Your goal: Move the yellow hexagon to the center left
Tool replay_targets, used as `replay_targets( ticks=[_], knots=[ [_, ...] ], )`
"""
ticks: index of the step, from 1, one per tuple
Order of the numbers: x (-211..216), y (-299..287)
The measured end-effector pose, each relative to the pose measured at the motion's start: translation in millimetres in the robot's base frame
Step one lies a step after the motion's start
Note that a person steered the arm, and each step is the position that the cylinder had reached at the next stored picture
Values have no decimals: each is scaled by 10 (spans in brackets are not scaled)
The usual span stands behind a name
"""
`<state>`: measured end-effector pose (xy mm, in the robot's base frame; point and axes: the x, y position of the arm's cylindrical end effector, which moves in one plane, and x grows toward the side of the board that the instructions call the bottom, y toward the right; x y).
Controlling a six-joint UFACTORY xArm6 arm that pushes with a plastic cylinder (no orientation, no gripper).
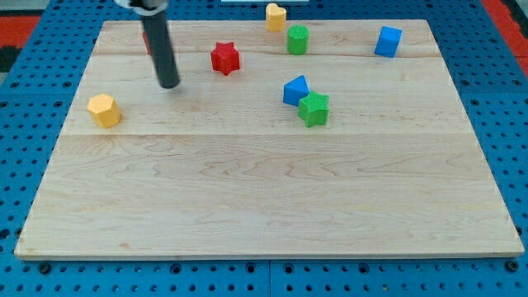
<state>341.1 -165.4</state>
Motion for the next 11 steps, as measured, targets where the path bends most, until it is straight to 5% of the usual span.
replay_targets(
  ticks=[3,7,9,11],
  knots=[
    [-92,-348],
    [788,-413],
    [-5,-947],
    [398,-1389]
  ],
)
